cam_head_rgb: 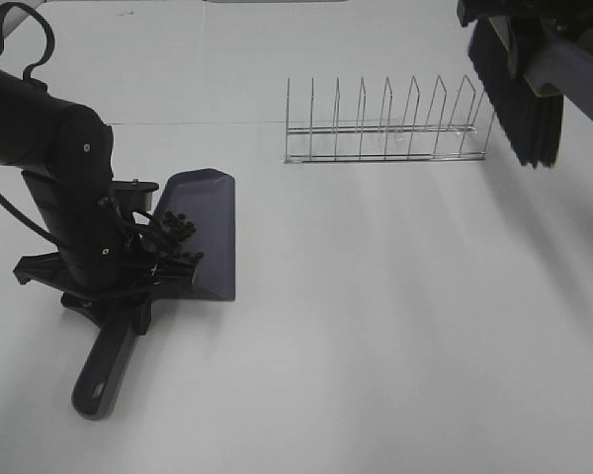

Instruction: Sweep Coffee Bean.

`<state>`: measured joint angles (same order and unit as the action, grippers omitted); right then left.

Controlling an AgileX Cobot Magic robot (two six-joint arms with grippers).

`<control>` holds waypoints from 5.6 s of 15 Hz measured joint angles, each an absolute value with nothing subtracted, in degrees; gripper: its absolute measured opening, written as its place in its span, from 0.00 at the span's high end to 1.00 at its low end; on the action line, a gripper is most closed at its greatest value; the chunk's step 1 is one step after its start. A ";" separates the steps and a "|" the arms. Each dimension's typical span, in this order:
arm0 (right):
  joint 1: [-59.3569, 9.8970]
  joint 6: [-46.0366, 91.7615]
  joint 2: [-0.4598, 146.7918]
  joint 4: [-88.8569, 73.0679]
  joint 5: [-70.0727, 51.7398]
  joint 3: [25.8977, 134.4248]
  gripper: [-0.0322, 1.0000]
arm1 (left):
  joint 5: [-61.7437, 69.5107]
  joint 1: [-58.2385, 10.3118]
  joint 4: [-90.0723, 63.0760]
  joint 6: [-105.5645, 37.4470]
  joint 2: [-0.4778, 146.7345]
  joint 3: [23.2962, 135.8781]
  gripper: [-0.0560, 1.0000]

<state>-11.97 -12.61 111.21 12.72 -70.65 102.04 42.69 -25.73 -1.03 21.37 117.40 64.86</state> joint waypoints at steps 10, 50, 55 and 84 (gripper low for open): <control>-11.46 -12.61 120.95 5.04 -68.12 99.81 0.66 | 41.71 -25.73 -0.97 21.03 117.40 64.86 0.62; -13.35 -14.73 139.80 13.41 -60.45 125.08 0.32 | 41.20 -25.73 -0.97 20.11 117.40 64.86 0.62; -13.41 -13.98 134.30 14.38 -62.91 125.08 0.22 | 41.20 -25.73 -0.97 20.11 117.40 64.86 0.62; -22.17 -11.57 36.55 2.41 -67.78 42.57 0.24 | 44.98 -25.73 -4.87 11.80 111.90 71.10 0.18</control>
